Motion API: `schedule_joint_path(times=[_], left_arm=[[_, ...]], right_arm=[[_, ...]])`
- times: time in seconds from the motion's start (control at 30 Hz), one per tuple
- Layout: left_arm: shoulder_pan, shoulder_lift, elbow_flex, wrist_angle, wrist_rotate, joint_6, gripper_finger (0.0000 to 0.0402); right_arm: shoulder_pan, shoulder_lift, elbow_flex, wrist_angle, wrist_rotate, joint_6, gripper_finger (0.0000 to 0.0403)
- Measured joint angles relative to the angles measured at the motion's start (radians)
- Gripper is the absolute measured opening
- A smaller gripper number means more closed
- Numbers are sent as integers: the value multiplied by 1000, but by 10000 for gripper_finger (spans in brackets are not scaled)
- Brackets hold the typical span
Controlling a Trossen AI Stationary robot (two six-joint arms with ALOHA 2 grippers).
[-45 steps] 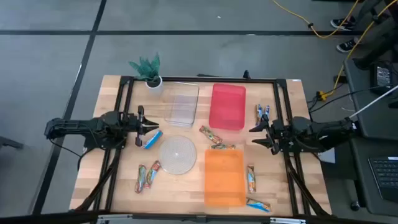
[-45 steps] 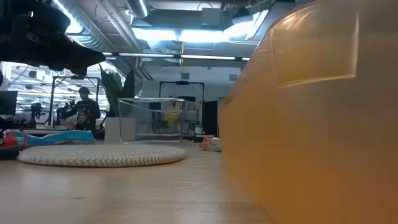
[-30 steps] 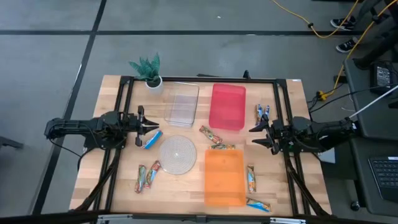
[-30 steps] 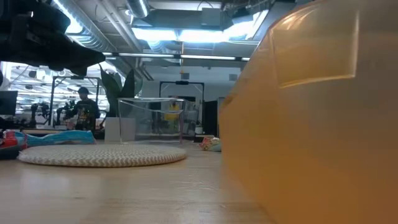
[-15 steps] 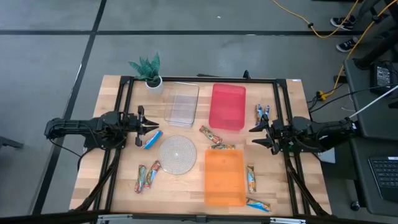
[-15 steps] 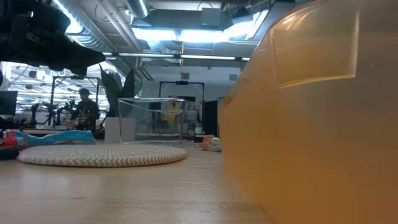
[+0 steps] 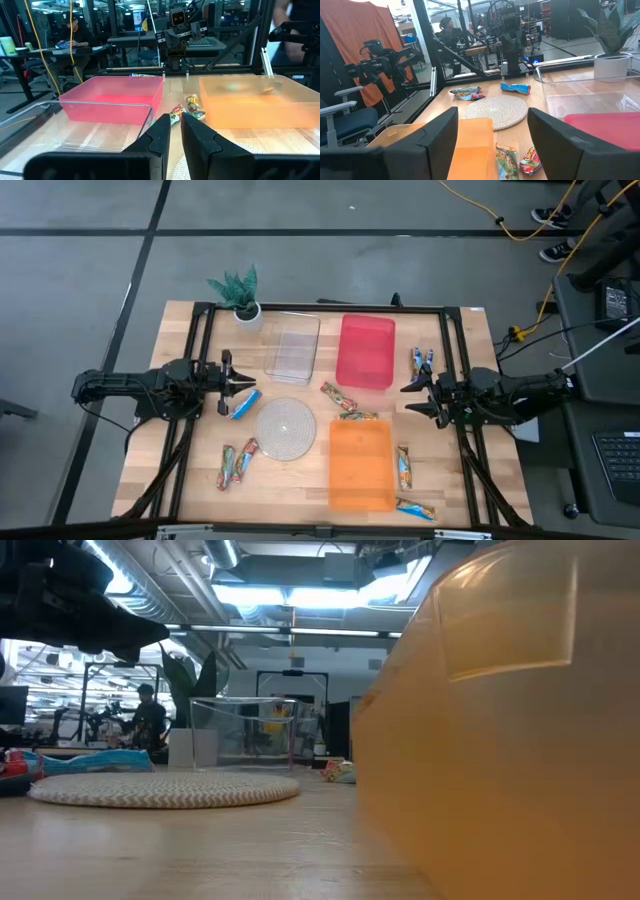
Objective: Pick and place Granola Bars by type
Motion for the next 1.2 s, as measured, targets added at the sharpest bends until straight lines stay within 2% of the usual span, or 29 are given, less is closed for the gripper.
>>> schedule_joint_path(times=[1.2], left_arm=[[0, 0, 0, 0, 0, 0, 41]], right_arm=[[0, 0, 0, 0, 0, 0, 241]])
